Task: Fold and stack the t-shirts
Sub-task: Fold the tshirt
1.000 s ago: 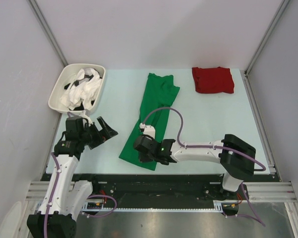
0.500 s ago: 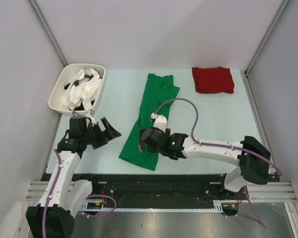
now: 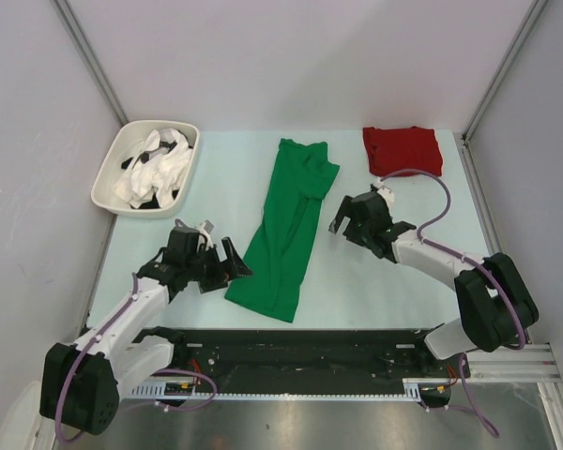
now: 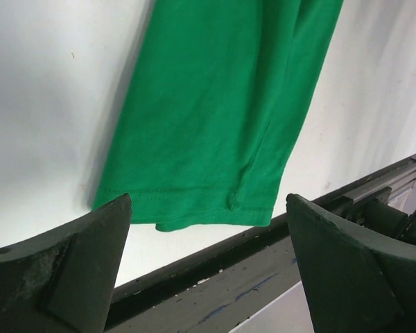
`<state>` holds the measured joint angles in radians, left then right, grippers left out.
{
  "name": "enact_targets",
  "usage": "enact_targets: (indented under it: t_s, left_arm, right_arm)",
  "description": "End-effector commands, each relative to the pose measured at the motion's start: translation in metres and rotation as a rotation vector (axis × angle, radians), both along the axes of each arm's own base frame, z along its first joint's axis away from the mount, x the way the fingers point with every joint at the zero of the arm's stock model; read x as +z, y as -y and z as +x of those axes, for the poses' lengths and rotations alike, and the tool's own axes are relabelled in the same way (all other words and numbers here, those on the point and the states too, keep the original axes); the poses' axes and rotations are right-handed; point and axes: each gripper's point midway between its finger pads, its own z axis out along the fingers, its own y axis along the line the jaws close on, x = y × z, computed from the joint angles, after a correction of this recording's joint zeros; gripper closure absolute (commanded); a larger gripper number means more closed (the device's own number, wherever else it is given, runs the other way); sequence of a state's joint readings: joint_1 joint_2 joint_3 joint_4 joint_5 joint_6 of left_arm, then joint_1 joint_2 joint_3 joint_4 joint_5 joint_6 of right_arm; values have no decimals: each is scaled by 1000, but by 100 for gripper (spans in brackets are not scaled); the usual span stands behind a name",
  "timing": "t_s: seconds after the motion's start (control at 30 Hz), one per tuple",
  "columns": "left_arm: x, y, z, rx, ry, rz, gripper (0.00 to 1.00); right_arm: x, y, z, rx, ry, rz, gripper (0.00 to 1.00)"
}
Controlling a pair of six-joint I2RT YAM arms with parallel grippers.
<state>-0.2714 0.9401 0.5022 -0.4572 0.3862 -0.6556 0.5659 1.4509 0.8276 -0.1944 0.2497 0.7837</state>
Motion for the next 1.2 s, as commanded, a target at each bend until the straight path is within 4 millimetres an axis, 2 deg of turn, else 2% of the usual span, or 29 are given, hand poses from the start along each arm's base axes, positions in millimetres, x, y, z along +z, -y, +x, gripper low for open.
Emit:
enact_targets:
  t_s: [0.0, 0.13, 0.17, 0.23, 0.27, 0.4, 0.53, 0.83, 0.9, 1.1, 1.13, 1.17]
  left_arm:
    - [2, 8, 16, 16, 53, -14, 3]
    - [-1, 15, 17, 4, 49, -19, 3]
    - [0, 17, 18, 2, 49, -22, 3]
    - [0, 25, 17, -13, 46, -34, 3]
    - [1, 28, 17, -18, 44, -42, 3]
    - [1, 42, 13, -47, 39, -65, 3]
    - [-5, 47, 8, -46, 19, -69, 3]
    - [-42, 43, -17, -29, -62, -28, 3]
    - [-51, 40, -23, -10, -79, -29, 3]
    - [-67, 37, -34, 2, -113, -27, 3]
    - [-70, 37, -36, 0, -122, -26, 4]
    - [-72, 37, -38, -3, -127, -28, 3]
  right_arm:
    - [32, -11, 52, 51, 154, 183, 0]
    - [24, -4, 85, 11, 171, 298, 3]
    - [13, -3, 93, 0, 151, 306, 3]
    - [8, -3, 105, -13, 145, 335, 4]
    - [-1, -7, 115, -13, 128, 337, 4]
    - [-18, -22, 138, 1, 90, 374, 4]
    - [-25, -36, 159, 13, 82, 392, 4]
    - [-45, -72, 198, 52, 18, 348, 4]
    - [-56, -77, 199, 57, -24, 310, 5]
    - [-65, -85, 216, 41, -52, 284, 19]
    - [-67, -84, 217, 36, -62, 273, 30]
    - [-70, -84, 218, 37, -72, 268, 36]
